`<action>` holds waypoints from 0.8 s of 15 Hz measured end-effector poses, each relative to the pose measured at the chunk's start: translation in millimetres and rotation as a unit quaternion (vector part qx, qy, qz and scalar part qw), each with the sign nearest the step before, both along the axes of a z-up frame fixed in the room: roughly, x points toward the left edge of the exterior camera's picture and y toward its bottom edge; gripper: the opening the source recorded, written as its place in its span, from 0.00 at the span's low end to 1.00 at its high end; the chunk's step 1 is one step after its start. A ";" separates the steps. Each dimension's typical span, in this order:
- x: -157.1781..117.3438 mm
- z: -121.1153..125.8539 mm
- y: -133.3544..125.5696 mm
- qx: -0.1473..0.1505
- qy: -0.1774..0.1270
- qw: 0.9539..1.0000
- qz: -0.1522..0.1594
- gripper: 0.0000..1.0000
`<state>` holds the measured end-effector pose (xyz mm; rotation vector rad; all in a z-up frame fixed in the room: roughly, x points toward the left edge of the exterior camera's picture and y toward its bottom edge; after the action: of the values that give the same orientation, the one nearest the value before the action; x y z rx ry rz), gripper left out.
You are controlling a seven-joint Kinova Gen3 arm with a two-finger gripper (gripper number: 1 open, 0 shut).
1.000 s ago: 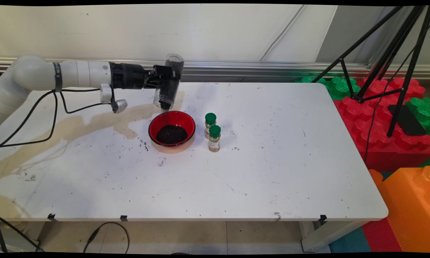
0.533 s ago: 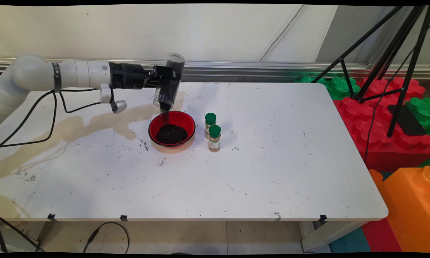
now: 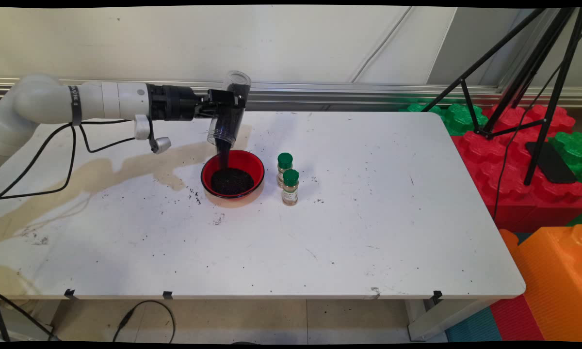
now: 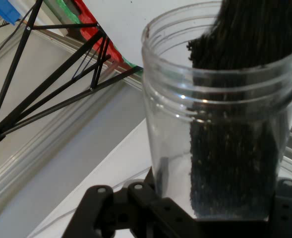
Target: Pour the black seasoning powder in the red bowl
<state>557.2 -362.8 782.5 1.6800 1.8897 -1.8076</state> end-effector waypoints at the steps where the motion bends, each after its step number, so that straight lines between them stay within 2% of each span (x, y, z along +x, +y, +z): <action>1: -0.5 0.3 0.7 -0.001 -0.001 1.000 -0.001 0.00; 12: -5.8 3.2 5.9 -0.009 -0.005 1.000 -0.010 0.00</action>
<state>551.4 -356.9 785.7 1.7040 1.8531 -1.8138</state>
